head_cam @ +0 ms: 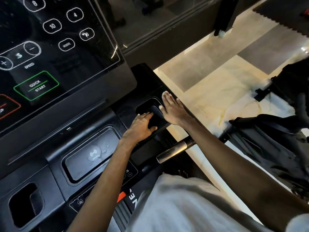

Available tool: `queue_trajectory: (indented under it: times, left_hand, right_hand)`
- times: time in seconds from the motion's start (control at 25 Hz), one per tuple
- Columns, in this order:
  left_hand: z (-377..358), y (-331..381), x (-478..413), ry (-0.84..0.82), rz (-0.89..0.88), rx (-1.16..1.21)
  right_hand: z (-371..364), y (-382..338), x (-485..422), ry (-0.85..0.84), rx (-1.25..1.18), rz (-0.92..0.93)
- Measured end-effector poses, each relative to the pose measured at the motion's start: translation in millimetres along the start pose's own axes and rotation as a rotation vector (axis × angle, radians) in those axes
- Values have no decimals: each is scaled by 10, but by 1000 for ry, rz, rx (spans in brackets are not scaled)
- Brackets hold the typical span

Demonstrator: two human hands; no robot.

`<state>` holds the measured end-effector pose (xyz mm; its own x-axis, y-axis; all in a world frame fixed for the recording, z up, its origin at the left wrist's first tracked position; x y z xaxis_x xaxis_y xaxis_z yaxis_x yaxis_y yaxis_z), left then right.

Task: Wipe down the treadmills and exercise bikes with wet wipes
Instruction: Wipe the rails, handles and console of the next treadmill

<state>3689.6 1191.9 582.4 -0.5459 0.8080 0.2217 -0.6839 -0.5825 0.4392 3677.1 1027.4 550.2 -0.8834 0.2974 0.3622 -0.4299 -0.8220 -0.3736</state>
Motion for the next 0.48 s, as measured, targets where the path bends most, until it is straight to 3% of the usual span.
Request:
queue_trajectory:
  times: [0.2, 0.48]
  left_hand:
    - [-73, 47, -29, -48, 15, -10]
    - [-189, 254, -150, -122, 42, 155]
  right_hand:
    - [46, -176, -181, -17, 19, 120]
    - [-31, 401, 210, 91, -158, -70]
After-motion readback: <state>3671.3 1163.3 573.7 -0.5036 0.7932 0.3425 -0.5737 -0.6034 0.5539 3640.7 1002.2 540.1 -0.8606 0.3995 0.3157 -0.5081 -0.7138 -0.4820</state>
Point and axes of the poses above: each hand's wrist, its own x-axis away from the middle knuckle, its own z-axis out of the back of the hand, y = z × x, the point moved 5 cm from there along -x, towards the middle knuckle, and after that the axes turned 15 degrees about -z, right-handed, at the moved point
